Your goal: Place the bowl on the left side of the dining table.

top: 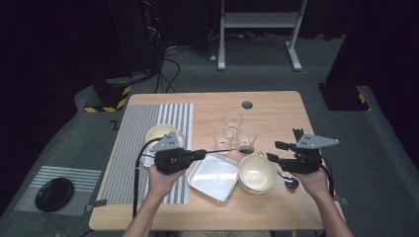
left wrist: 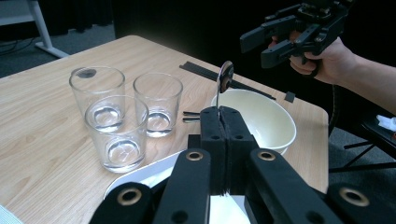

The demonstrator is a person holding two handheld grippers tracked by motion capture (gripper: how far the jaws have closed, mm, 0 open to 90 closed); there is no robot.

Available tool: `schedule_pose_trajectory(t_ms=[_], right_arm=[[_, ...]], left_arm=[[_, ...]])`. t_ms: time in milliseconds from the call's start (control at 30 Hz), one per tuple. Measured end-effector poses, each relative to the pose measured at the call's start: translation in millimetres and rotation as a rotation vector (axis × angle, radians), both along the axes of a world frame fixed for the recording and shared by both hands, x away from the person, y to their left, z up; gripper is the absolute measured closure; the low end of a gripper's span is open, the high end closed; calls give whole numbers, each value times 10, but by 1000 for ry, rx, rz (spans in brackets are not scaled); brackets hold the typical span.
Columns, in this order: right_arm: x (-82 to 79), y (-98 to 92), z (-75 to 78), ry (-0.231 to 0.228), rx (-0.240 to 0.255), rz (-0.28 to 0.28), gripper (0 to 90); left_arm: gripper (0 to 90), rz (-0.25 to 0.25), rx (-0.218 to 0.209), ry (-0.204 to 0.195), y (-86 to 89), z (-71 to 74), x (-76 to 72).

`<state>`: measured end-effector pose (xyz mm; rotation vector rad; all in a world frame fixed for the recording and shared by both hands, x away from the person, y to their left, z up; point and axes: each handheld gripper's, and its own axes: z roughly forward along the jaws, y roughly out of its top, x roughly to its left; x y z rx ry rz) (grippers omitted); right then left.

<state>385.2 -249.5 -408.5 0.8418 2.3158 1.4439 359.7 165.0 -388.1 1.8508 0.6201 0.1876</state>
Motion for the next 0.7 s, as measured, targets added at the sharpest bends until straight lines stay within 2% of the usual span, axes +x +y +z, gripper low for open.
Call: schedule_pose_trajectory(t_ms=[233, 333, 367, 567, 633, 700], right_arm=[[-34, -85, -46, -16, 18, -38, 457], [-52, -152, -95, -8, 23, -69, 458], [-58, -165, -112, -5, 25, -78, 458], [-80, -233, -204, 8, 24, -103, 456], [-90, -264, -249, 12, 28, -117, 456], [-105, -285, -279, 19, 36, -129, 454]], left_arm=[[891, 19, -6, 3, 60, 3, -15], [891, 28, 2, -4, 123, 6, -13], [891, 36, -4, 8, 128, 6, -23], [891, 50, -9, 8, 174, 5, -37], [891, 51, 1, -3, 199, 7, -45], [891, 60, -6, 5, 200, 6, -57]])
